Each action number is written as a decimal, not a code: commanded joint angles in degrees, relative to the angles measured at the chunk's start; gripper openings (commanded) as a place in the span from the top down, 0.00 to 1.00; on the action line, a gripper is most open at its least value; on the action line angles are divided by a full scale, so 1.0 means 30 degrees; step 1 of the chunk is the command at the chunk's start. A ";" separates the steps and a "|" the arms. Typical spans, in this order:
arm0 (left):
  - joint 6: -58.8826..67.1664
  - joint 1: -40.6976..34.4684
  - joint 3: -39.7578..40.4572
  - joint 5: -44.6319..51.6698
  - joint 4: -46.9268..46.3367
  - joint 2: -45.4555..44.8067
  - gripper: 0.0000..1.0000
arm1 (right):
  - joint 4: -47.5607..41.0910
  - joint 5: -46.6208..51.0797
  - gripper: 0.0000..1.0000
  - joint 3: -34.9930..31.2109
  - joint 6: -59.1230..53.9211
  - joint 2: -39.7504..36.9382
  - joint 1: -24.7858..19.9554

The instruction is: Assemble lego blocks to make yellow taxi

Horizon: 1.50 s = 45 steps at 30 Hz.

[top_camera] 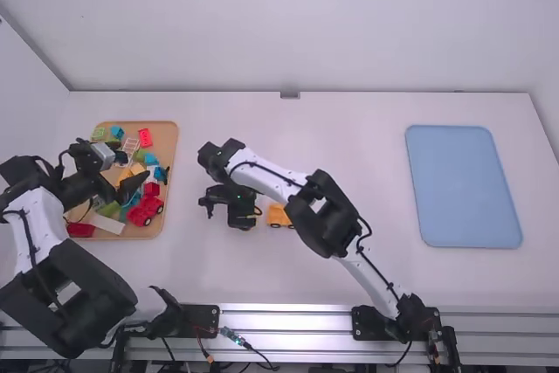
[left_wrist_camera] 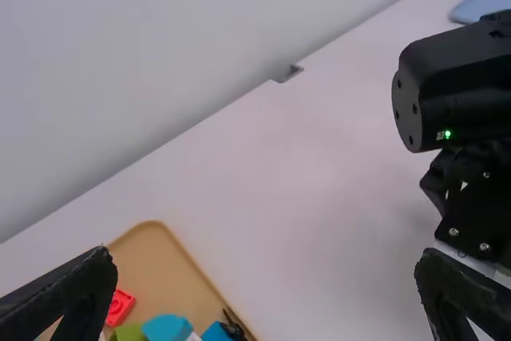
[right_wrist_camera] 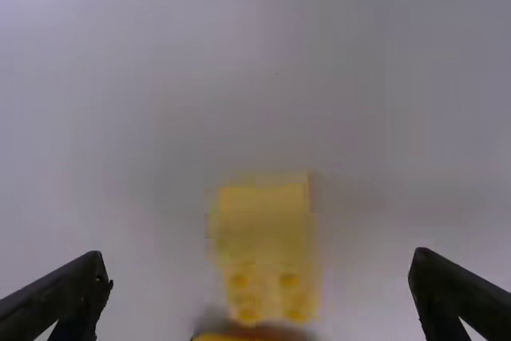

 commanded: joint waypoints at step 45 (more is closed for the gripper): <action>0.3364 -1.0003 -0.3854 -0.1683 0.1253 -0.0217 0.01 | 1.3092 -0.5362 0.01 -1.5890 0.2157 -1.7554 -0.7628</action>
